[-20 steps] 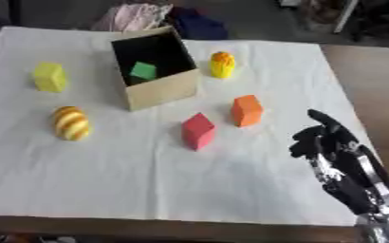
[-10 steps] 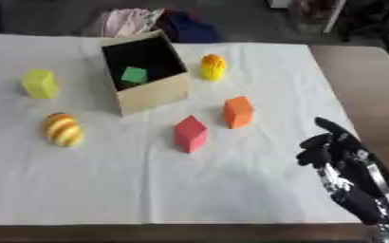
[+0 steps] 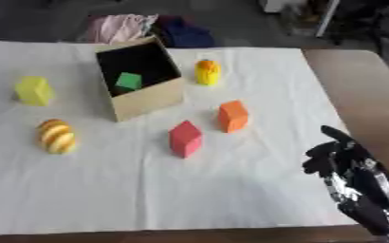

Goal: Pick up objects on the table and place them in the box.

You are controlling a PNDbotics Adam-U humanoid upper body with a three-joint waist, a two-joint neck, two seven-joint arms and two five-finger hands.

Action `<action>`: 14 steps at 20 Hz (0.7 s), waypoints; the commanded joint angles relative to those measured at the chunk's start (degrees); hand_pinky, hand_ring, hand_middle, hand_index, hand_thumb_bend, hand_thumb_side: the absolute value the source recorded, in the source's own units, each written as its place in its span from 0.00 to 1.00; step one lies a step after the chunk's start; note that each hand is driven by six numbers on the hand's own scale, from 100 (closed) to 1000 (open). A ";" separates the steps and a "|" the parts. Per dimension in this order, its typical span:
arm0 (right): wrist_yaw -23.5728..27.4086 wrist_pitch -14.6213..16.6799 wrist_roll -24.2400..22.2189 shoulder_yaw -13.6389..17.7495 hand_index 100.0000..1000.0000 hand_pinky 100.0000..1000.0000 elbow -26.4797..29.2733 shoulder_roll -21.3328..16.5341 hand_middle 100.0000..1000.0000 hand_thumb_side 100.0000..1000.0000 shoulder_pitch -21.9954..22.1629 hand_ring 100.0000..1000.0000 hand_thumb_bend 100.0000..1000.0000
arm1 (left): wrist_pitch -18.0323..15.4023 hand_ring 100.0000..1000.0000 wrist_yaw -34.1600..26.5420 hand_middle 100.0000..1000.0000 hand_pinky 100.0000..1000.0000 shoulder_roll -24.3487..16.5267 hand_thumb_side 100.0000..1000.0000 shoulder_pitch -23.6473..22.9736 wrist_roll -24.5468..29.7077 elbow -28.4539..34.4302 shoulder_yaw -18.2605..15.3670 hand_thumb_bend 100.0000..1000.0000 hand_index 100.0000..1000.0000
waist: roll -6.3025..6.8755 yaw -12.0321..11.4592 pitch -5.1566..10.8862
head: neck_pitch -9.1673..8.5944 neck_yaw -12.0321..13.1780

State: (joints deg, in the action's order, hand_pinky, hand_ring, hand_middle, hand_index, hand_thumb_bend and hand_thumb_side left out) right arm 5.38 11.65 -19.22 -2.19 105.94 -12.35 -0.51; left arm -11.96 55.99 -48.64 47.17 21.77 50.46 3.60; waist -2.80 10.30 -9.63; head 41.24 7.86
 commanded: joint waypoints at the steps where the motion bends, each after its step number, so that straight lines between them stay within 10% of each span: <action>1: 0.53 0.15 -0.24 0.05 0.92 0.54 0.47 -1.19 0.58 0.34 -0.47 0.55 0.00 | -0.92 0.85 3.03 0.84 0.85 0.52 0.26 2.20 -0.63 -4.11 -1.10 0.04 0.96 | 0.21 0.38 -0.20 | -0.81 0.46; 14: 0.58 0.21 -0.40 0.11 0.92 0.54 0.40 -1.11 0.58 0.34 -0.59 0.55 0.00 | -4.49 0.85 1.18 0.85 0.86 1.88 0.33 2.82 4.74 -5.23 -0.65 0.09 0.97 | 0.08 0.85 -0.37 | -0.56 1.00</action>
State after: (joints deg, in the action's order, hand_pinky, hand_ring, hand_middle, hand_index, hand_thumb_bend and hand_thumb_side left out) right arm 5.73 11.79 -19.46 -2.21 105.64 -12.35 -0.55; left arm -16.17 57.95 -44.58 48.54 25.83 43.95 3.29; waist -2.82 11.08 -9.92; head 41.17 8.66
